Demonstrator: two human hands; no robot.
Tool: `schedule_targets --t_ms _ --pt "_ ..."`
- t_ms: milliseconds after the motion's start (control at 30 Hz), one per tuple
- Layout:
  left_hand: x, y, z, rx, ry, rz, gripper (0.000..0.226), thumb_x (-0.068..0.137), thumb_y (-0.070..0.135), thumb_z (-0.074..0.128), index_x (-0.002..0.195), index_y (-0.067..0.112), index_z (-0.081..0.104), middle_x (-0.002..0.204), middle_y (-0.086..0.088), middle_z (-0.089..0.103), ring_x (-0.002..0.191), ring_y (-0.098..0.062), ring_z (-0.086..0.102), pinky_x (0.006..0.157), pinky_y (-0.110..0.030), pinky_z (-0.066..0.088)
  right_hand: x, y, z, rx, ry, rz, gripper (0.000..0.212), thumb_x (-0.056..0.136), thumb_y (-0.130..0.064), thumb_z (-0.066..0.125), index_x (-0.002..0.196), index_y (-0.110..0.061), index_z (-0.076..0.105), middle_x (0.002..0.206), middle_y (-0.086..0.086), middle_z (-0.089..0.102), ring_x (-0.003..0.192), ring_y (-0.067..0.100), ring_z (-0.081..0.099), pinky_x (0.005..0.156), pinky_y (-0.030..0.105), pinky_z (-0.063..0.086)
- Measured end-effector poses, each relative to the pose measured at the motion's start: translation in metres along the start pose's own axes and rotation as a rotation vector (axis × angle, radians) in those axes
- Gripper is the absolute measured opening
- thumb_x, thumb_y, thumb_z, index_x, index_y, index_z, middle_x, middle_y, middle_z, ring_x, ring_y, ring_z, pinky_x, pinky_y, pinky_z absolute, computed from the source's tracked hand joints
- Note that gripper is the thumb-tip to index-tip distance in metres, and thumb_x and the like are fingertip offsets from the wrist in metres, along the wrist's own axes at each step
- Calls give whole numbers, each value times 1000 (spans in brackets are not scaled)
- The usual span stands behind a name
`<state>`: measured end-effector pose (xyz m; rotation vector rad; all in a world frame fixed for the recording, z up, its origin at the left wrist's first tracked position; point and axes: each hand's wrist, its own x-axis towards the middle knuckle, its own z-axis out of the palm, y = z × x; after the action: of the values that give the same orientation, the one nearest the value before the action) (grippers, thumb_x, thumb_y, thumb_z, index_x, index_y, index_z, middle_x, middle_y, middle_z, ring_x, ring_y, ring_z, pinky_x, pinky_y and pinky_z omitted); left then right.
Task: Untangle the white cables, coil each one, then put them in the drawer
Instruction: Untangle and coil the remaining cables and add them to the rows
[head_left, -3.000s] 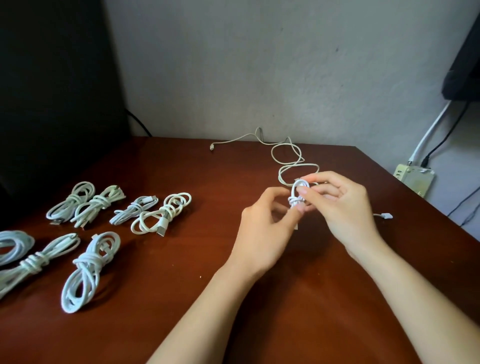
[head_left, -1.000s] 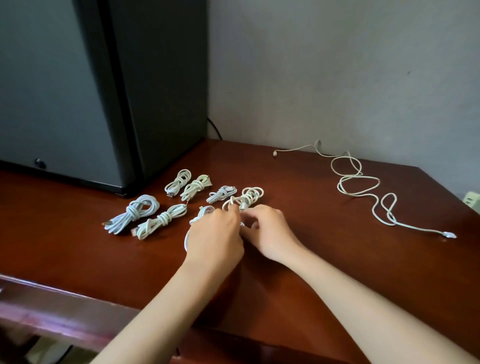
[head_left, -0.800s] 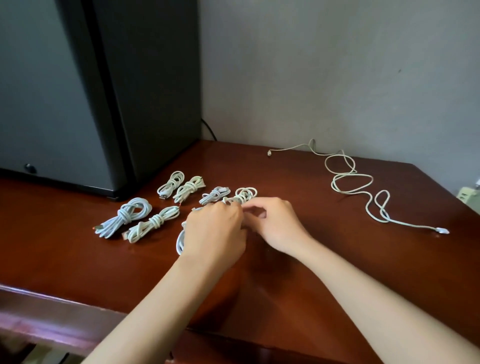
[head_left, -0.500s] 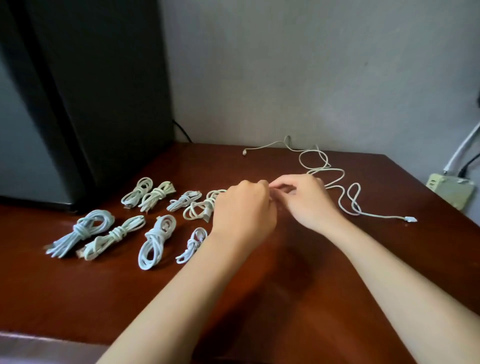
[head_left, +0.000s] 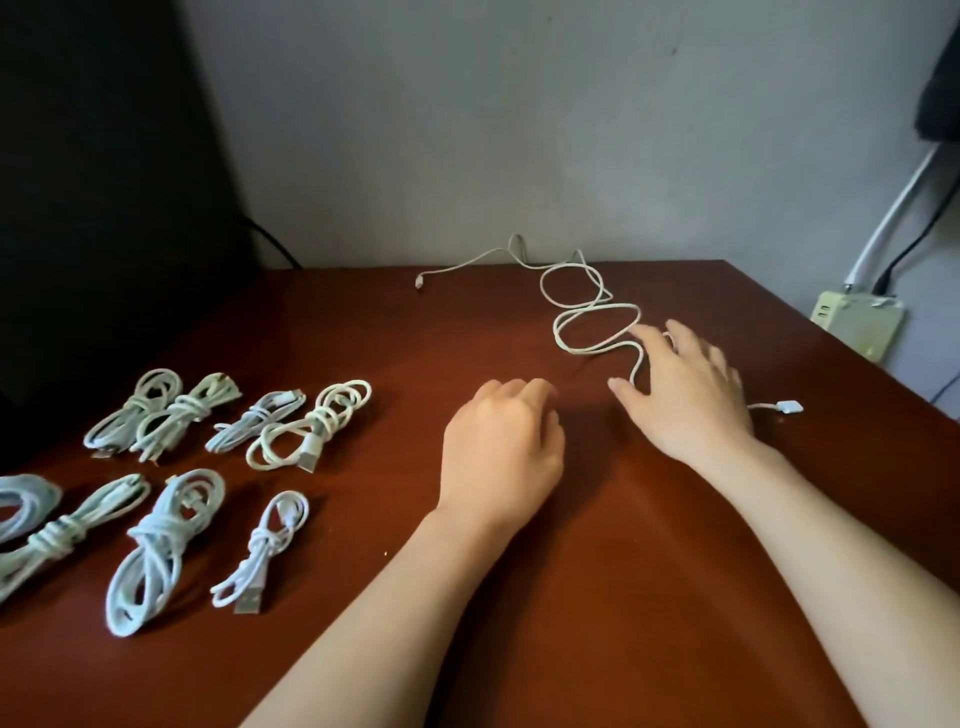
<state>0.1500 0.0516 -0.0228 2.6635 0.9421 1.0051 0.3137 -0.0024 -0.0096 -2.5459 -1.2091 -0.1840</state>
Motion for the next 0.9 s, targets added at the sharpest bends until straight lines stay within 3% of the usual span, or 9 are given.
schedule_targets --t_ms 100,167,267,333,467,567,700,833,900 --pt "3 -1 0 -49 52 -8 17 89 19 54 100 16 67 89 1 68 86 -19 59 70 -31 48 0 1 5 -83 -125 55 63 96 -50 42 149 -30 17 159 13 9 137 39 31 107 46 31" --pt "2 0 -2 -80 45 -22 17 91 19 54 103 18 66 92 3 67 88 -17 57 72 -30 48 -2 0 6 -24 -93 41 52 99 -37 44 146 -25 27 159 12 12 133 38 39 102 44 38" --pt "2 -1 -1 -183 39 -104 17 91 17 54 102 19 66 91 6 66 85 -12 58 74 -28 49 -5 -2 5 174 35 -63 40 93 -4 53 130 -20 51 152 7 32 128 33 46 100 40 41" --pt "6 -2 -1 -425 89 -263 17 88 11 57 100 17 68 84 9 66 78 -6 60 75 -21 49 -9 -6 4 261 88 -142 46 85 12 53 120 -18 59 140 4 48 119 27 54 95 34 45" --pt "13 -13 -6 -783 202 -560 25 85 6 62 107 19 64 97 8 67 81 4 61 81 -15 51 -21 -15 -2 390 145 -311 50 77 21 56 108 -17 64 115 0 60 89 11 64 75 24 54" --pt "14 -21 -8 -794 173 -605 48 86 9 63 130 23 52 129 5 55 104 -1 55 96 -19 43 -32 -20 -6 457 177 -456 50 73 22 56 104 -17 66 112 1 63 82 7 64 72 15 53" --pt "15 -29 -9 -653 24 -527 71 83 5 63 146 21 34 150 1 35 138 -14 34 113 -31 30 -48 -33 -13 528 344 -669 45 68 24 56 97 -8 70 118 7 65 93 7 63 87 6 44" --pt "12 -37 -5 -407 -79 -376 77 77 3 59 148 13 31 155 -8 27 145 -23 20 117 -33 19 -61 -45 -19 593 480 -818 35 72 21 55 90 -4 73 118 9 65 107 12 62 95 19 46" --pt "12 -38 -2 -338 -148 -316 59 79 21 55 137 18 45 145 -7 43 135 -29 35 110 -35 28 -66 -48 -17 592 514 -890 34 72 22 55 87 -2 74 117 10 66 106 14 64 94 24 49"
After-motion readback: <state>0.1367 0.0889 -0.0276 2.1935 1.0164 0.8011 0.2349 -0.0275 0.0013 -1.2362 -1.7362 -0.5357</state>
